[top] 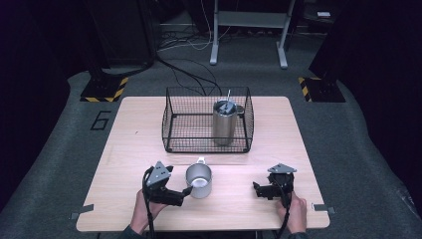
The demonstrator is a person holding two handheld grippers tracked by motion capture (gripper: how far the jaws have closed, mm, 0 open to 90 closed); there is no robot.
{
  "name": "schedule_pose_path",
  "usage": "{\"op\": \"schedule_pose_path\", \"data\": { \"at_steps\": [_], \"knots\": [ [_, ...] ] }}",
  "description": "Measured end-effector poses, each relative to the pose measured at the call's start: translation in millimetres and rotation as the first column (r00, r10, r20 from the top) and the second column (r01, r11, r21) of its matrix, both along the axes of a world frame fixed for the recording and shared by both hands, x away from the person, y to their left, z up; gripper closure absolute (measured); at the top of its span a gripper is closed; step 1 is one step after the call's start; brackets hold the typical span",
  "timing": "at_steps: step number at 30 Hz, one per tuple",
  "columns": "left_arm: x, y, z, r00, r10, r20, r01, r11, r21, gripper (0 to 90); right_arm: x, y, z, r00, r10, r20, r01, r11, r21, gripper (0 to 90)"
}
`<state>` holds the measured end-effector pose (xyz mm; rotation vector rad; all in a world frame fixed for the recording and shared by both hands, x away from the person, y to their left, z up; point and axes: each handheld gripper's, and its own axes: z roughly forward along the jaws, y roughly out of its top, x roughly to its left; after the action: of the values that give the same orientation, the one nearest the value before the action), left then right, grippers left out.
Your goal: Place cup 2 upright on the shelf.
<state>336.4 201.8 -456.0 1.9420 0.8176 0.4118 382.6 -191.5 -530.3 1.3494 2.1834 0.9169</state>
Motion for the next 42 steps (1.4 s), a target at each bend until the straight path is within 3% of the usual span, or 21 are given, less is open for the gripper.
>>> {"op": "schedule_pose_path", "data": {
  "at_steps": [5,16,19,33,42],
  "knots": [
    [3.3,-11.6,2.2,0.9997,-0.020,0.011,0.020,0.9998,-0.010,0.0,-0.1,0.2,0.0,1.0000,0.000,-0.001,0.000,1.0000,0.003,0.0],
    [15.1,-37.1,0.2,0.9981,-0.050,0.035,0.050,0.9986,0.019,0.0,-0.1,0.4,0.0,1.0000,-0.001,-0.001,0.001,1.0000,0.002,0.0],
    [19.2,-41.3,-1.2,0.9980,-0.058,0.025,0.058,0.9981,0.019,0.0,-0.1,0.4,0.0,1.0000,-0.001,-0.001,0.001,1.0000,0.002,0.0],
    [31.0,-49.8,-15.9,0.9995,-0.026,-0.020,0.026,0.9996,0.008,0.3,-0.2,0.4,0.0,1.0000,-0.001,0.000,0.001,1.0000,0.002,0.0],
    [28.7,-55.9,-18.1,0.9999,-0.004,-0.017,0.005,0.9996,0.027,5.5,-0.4,0.5,0.0,1.0000,-0.003,0.000,0.003,1.0000,0.002,0.0]
  ]
}}
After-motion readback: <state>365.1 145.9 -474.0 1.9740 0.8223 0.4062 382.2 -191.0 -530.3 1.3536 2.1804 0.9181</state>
